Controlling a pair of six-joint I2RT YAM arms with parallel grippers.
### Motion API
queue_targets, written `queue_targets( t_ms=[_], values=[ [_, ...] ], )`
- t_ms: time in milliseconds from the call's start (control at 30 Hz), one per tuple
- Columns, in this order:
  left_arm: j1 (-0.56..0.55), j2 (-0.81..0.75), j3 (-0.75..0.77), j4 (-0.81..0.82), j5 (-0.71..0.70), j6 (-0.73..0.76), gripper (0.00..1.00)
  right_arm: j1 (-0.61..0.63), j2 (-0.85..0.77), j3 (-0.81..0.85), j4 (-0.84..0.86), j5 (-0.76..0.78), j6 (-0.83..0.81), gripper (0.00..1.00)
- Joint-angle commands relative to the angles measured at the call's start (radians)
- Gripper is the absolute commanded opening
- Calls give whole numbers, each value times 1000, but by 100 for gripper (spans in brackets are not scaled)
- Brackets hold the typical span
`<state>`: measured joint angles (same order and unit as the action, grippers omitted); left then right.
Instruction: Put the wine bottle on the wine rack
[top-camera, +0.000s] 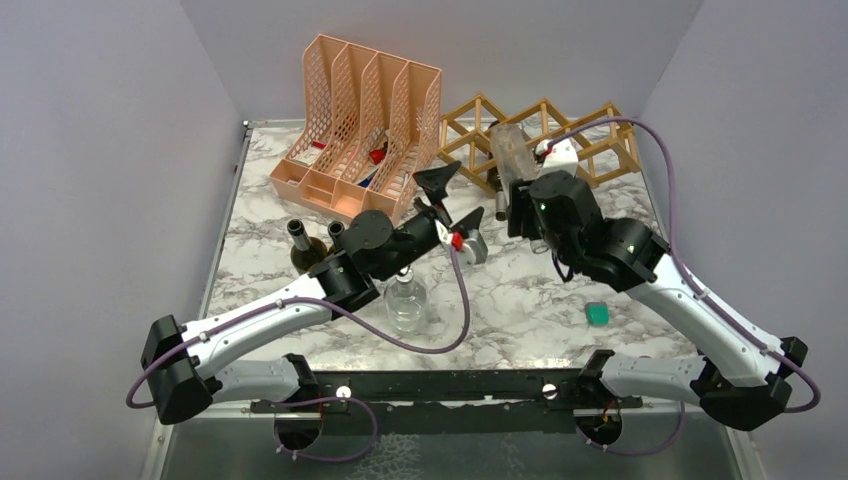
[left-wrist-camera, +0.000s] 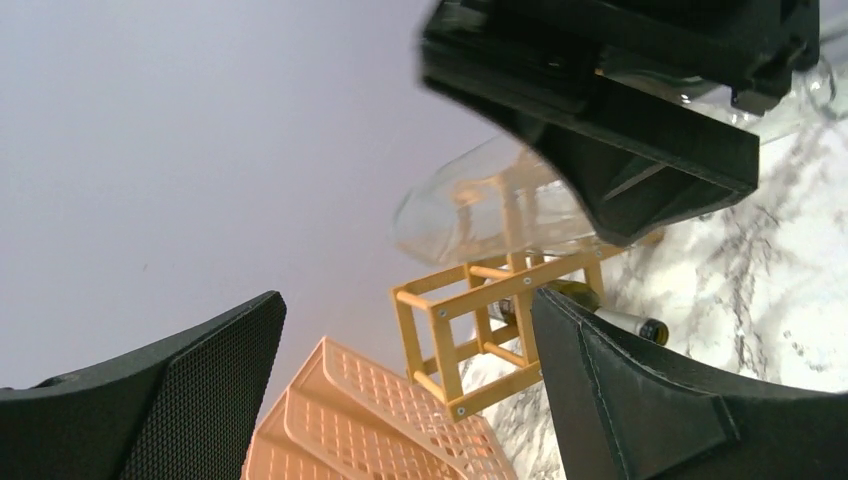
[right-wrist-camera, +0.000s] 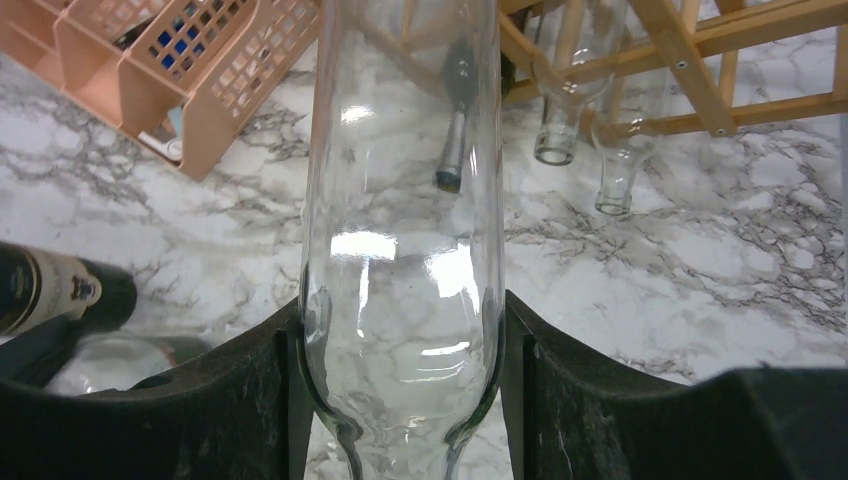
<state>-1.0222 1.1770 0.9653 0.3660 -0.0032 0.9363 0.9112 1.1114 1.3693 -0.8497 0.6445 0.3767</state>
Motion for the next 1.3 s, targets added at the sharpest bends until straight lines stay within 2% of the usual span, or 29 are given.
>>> queue_targets(
  t_ms=[0,100,167,300,367,467,600,767,1033,1267],
  values=[
    [14,-66,4,37,-149,-231,99,-168,22,47,194,-162,-77,1],
    [27,-58,51,36,-347,-417,99,-264,51,19,242,-297,-75,1],
    [56,-50,70,27,-415,-547,99,-294,71,-1,267,-342,-64,1],
    [115,-42,86,-57,-410,-808,99,-335,98,-30,306,-385,-38,1],
    [141,-18,142,-179,-456,-936,99,-344,109,-36,310,-395,-29,1],
    [190,30,226,-374,-443,-1077,99,-345,116,-57,315,-434,-27,1],
    [228,54,251,-445,-351,-1140,99,-347,134,-112,347,-530,-36,1],
    [238,58,277,-481,-291,-1164,99,-347,194,-144,396,-566,-13,1],
    [240,36,298,-537,-254,-1159,99,-347,303,-127,496,-478,45,1],
    [240,12,269,-539,-286,-1172,99,-347,386,-57,468,-403,124,1]
  ],
)
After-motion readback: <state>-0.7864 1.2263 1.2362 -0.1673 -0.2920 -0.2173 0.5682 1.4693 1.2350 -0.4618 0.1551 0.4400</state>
